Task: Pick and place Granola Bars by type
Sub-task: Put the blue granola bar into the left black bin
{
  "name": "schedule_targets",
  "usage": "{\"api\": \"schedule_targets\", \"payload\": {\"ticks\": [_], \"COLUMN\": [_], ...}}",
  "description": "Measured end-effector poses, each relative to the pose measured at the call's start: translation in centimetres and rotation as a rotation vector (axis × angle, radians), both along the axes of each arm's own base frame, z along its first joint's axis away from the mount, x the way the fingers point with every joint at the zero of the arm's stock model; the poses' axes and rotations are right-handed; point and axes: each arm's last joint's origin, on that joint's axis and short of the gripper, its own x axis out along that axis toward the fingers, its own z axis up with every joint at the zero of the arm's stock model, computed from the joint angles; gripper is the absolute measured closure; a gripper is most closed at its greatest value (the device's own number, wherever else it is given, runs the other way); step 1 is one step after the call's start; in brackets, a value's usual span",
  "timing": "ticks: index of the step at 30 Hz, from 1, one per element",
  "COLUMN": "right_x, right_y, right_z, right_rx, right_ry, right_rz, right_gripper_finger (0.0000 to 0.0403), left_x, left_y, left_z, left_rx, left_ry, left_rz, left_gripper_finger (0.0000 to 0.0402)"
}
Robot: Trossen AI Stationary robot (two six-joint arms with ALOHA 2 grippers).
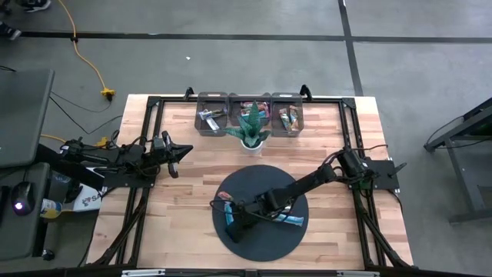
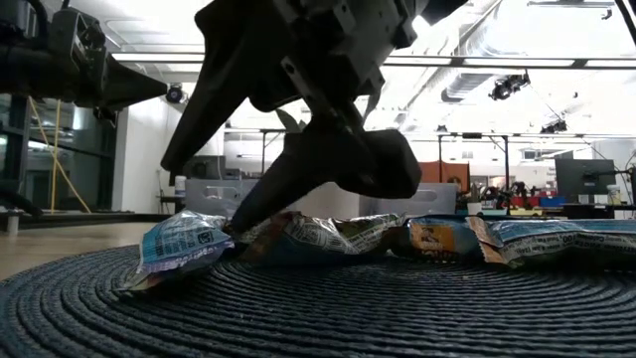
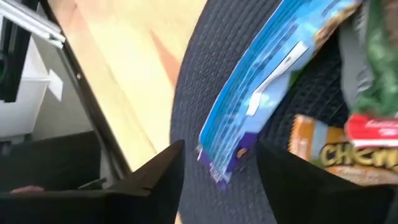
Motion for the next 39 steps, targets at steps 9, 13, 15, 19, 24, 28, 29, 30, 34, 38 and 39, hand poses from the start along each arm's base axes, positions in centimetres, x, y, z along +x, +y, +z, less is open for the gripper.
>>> {"api": "schedule_targets", "payload": {"ticks": [9, 13, 15, 19, 24, 28, 29, 30, 34, 38, 39], "right_x": [0.1, 0.3, 0.4, 0.7, 0.9, 1.2, 1.3, 1.4, 1.5, 1.7, 1.7], "right_y": [-0.5, -1.0, -1.3, -1.9, -2.5, -2.6, -2.6, -2.6, -2.6, -2.6, -2.6], "right_z": [-0.1, -0.1, -0.1, -0.1, -0.1, -0.5, -0.5, -0.6, -1.3, -1.8, -2.0], "right_rx": [-0.062, -0.083, -0.091, -0.098, -0.11, -0.106, -0.103, -0.103, -0.103, -0.104, -0.104], "right_ry": [-0.014, -0.022, -0.025, -0.027, -0.036, -0.05, -0.059, -0.058, -0.045, -0.053, -0.054], "right_rz": [-0.053, -0.076, -0.086, -0.1, -0.109, -0.114, -0.115, -0.115, -0.121, -0.135, -0.136], "right_gripper_finger": [0.0162, 0.0157, 0.0156, 0.0156, 0.0156, 0.0156, 0.0156, 0.0157, 0.0157, 0.0157, 0.0157], "left_x": [0.0, 0.0, 0.0, 0.0, 0.0, 0.0, 0.0, 0.0, 0.0, 0.0, 0.0], "left_y": [0.0, 0.0, 0.0, 0.0, 0.0, 0.0, 0.0, 0.0, 0.0, 0.0, 0.0], "left_z": [0.0, 0.0, 0.0, 0.0, 0.0, 0.0, 0.0, 0.0, 0.0, 0.0, 0.0], "left_rx": [0.0, 0.0, 0.0, 0.0, 0.0, 0.0, 0.0, 0.0, 0.0, 0.0, 0.0], "left_ry": [0.0, 0.0, 0.0, -0.001, 0.0, -0.001, 0.0, 0.0, 0.0, 0.001, 0.0], "left_rz": [0.0, 0.0, 0.0, 0.0, 0.0, 0.0, 0.0, 0.0, 0.0, 0.0, -0.001], "left_gripper_finger": [0.04, 0.04, 0.04, 0.04, 0.04, 0.04, 0.04, 0.04, 0.04, 0.04, 0.04]}}
